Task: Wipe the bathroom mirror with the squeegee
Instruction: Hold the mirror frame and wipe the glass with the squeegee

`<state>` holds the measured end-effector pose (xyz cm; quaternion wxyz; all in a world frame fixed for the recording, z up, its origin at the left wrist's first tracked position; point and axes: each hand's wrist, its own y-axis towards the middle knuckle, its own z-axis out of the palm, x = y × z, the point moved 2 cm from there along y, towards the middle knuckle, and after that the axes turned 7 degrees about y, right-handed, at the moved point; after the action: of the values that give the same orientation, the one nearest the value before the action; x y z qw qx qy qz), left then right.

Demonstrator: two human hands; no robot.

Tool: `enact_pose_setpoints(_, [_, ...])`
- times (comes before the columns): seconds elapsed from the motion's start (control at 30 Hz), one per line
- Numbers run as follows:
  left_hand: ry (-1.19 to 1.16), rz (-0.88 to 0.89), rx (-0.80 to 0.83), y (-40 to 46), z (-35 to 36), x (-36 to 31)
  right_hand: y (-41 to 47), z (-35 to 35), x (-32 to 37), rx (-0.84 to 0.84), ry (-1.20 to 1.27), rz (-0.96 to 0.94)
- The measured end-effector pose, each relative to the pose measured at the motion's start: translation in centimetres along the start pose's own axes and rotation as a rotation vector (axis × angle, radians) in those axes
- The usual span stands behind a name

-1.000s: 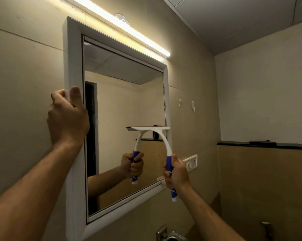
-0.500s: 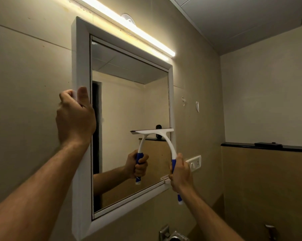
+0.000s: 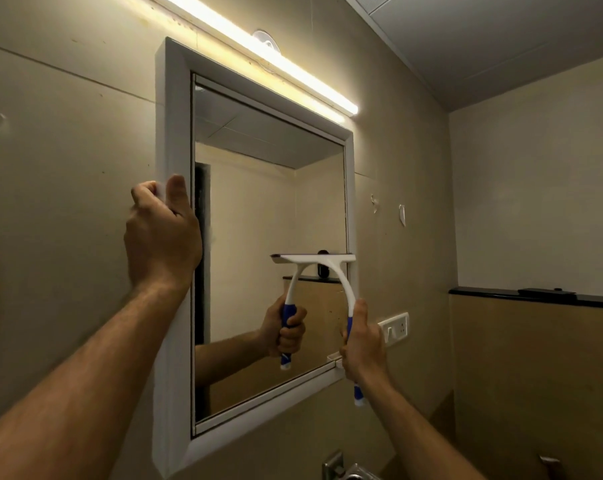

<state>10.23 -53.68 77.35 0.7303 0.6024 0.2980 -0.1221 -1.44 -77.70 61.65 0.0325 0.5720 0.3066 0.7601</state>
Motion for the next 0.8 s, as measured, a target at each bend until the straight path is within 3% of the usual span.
enact_pose_setpoints(0.37, [-0.009, 0.05, -0.003, 1.0, 1.1, 1.5, 1.6, -0.9, 3.1, 0.026, 0.059, 0.02])
enact_pose_setpoints(0.6, [0.002, 0.047, -0.044, 1.0, 1.3, 1.7, -1.0, -1.2, -0.6, 0.051, 0.003, 0.071])
enact_pose_setpoints(0.8, [0.01, 0.046, -0.046, 1.0, 1.3, 1.8, -0.6, -1.8, 0.8, 0.014, -0.044, -0.001])
